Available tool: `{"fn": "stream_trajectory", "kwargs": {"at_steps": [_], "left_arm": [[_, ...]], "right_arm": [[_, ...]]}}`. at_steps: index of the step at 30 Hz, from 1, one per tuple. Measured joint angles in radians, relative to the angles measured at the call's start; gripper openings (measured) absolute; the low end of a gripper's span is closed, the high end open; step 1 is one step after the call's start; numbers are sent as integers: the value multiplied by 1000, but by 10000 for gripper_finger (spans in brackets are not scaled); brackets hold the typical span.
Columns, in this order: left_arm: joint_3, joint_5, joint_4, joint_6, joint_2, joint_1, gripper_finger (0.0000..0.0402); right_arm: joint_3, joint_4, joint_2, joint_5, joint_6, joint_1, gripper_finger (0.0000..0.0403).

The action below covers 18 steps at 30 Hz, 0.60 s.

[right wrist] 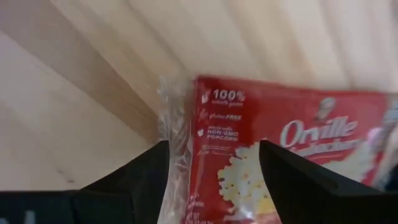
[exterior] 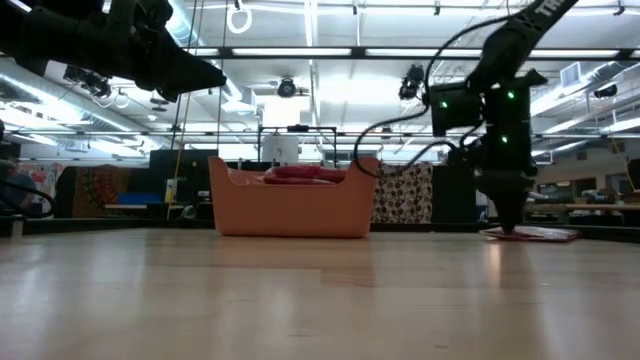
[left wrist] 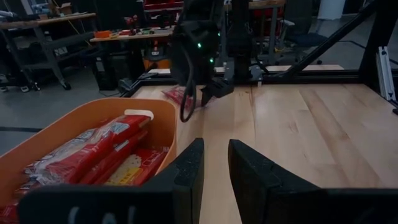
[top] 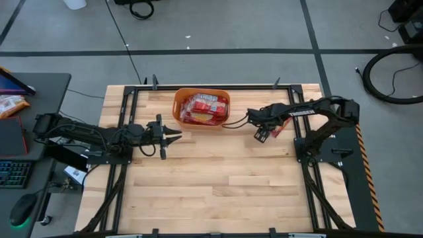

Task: Sort popcorn bags into baskets
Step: Put the red popcorn bag into the orange bin

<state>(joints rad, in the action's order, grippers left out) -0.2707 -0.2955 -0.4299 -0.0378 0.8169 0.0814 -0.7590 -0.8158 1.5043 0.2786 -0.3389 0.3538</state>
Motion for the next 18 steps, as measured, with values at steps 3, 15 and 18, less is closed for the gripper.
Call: {"fn": "stream_trajectory", "kwargs": {"at_steps": [3, 15, 18], "left_arm": [[0, 0, 2, 0, 0, 0, 78], [0, 0, 1, 0, 0, 0, 78], [0, 0, 1, 1, 0, 0, 78]], "right_arm": [[57, 68, -5, -4, 6, 2, 253], [93, 87, -3, 9, 7, -26, 75], [69, 54, 1, -6, -7, -51, 24]]}}
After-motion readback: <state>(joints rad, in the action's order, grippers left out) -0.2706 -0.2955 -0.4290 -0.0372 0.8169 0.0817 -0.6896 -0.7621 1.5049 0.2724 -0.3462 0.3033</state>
